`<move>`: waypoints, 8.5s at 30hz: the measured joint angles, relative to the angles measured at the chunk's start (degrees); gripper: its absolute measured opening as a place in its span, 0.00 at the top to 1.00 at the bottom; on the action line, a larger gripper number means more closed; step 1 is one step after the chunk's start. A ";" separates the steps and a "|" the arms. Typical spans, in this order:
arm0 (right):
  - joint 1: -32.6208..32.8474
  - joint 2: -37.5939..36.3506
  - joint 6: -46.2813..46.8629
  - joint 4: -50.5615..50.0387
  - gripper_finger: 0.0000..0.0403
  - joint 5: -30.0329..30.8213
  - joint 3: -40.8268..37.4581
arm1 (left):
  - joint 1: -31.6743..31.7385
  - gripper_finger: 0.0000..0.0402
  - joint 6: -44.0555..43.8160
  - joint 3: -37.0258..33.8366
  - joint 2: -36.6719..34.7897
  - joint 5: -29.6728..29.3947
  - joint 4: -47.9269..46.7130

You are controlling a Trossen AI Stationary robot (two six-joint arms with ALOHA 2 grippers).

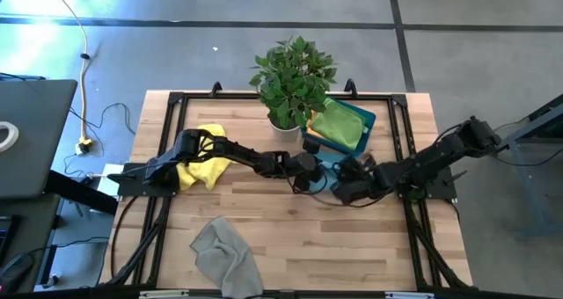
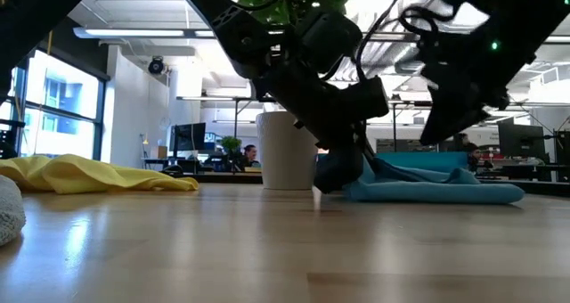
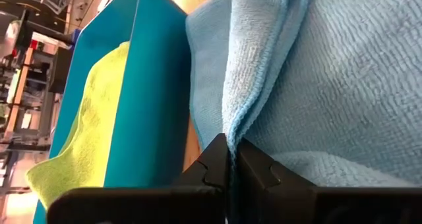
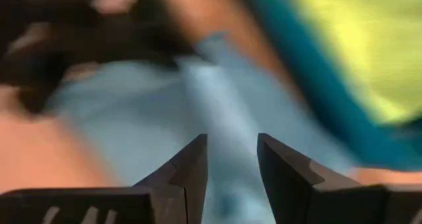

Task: Fold microfiber towels
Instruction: Fold the blue towel, then put the blue towel into the blue bin

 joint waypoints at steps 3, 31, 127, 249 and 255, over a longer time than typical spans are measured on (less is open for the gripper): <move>0.74 -0.02 -3.39 8.26 0.69 -2.20 -0.58 | 0.16 0.98 -0.15 0.00 -0.06 0.02 0.04; -10.14 0.07 -7.96 31.09 0.69 -13.82 -15.02 | -0.72 0.98 -1.50 -0.02 -0.06 -0.24 0.12; 20.09 2.55 17.82 7.30 0.69 -22.32 0.00 | -19.15 0.60 3.10 0.00 -1.13 -36.46 5.71; 30.80 18.05 62.34 2.26 0.79 -15.63 6.70 | -20.31 0.61 -61.38 0.00 -0.72 16.00 -4.17; 30.21 19.98 61.59 2.24 0.97 -13.88 6.75 | -20.31 0.61 -61.38 0.00 -0.72 16.00 -4.18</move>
